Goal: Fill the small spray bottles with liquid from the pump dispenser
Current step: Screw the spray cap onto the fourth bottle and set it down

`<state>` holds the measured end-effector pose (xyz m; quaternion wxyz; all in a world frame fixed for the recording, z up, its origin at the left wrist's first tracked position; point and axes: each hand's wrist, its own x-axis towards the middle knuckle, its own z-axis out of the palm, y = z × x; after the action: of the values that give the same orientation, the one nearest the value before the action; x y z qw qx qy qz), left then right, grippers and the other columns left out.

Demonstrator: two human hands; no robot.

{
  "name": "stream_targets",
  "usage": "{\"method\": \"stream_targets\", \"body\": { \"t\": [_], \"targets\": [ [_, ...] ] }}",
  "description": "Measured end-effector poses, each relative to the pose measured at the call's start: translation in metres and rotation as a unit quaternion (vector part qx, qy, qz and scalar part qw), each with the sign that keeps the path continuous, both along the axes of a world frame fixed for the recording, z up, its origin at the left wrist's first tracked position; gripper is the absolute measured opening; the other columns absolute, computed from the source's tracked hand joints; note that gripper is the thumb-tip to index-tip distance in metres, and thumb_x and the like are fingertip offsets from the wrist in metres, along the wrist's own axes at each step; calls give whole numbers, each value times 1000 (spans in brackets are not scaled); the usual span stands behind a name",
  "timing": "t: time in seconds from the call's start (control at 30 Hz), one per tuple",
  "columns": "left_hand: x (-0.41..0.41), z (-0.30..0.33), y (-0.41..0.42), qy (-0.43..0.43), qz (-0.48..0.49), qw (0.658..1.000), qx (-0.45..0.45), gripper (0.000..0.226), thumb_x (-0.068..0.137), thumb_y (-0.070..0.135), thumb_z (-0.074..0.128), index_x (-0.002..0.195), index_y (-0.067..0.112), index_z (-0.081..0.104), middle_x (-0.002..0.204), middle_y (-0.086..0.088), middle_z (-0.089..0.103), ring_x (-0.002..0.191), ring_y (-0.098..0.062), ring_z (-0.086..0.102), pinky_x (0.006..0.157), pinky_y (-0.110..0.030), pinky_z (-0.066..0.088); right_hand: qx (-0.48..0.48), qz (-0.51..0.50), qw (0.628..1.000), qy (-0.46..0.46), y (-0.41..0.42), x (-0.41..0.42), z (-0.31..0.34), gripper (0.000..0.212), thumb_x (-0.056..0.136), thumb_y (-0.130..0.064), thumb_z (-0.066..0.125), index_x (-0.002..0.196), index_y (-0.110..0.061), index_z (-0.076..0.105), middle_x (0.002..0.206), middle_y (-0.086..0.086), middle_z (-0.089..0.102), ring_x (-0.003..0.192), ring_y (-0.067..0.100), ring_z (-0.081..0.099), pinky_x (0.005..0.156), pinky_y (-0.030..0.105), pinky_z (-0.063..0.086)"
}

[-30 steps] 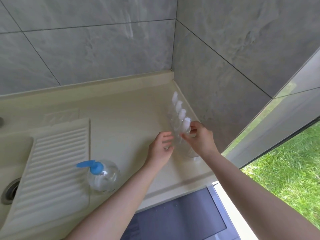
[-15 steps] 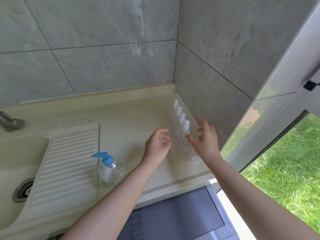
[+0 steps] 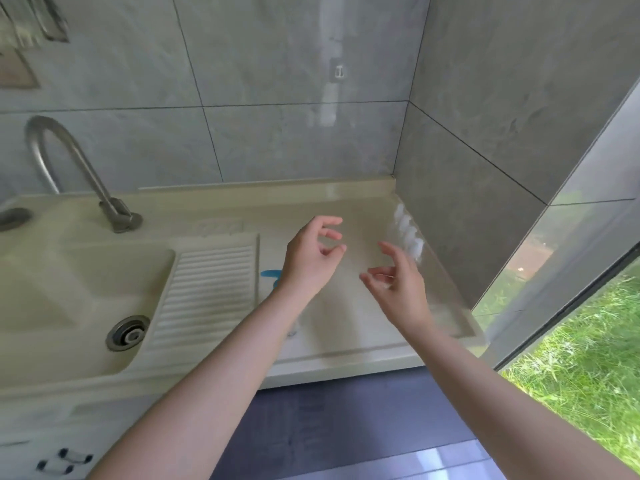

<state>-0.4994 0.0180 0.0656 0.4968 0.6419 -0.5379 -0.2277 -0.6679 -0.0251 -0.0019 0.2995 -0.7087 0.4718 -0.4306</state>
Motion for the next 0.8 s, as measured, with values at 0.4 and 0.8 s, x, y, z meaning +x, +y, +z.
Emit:
{"method": "stream_targets", "body": {
  "t": [0.4, 0.8],
  "targets": [
    [130, -7, 48, 31, 86, 995, 28, 31, 87, 5, 64, 113, 22, 63, 104, 3, 66, 75, -7, 62, 69, -8, 46, 102, 88, 988, 74, 48, 85, -12, 76, 80, -14, 81, 145, -25, 43, 136, 5, 54, 113, 17, 60, 97, 31, 50],
    [173, -56, 81, 75, 26, 988, 132, 26, 85, 13, 67, 100, 35, 65, 104, 11, 68, 87, -8, 67, 74, -24, 51, 164, 54, 975, 143, 83, 132, -26, 96, 81, -24, 82, 157, -20, 24, 154, 8, 38, 142, 25, 35, 104, 23, 28]
  ]
}}
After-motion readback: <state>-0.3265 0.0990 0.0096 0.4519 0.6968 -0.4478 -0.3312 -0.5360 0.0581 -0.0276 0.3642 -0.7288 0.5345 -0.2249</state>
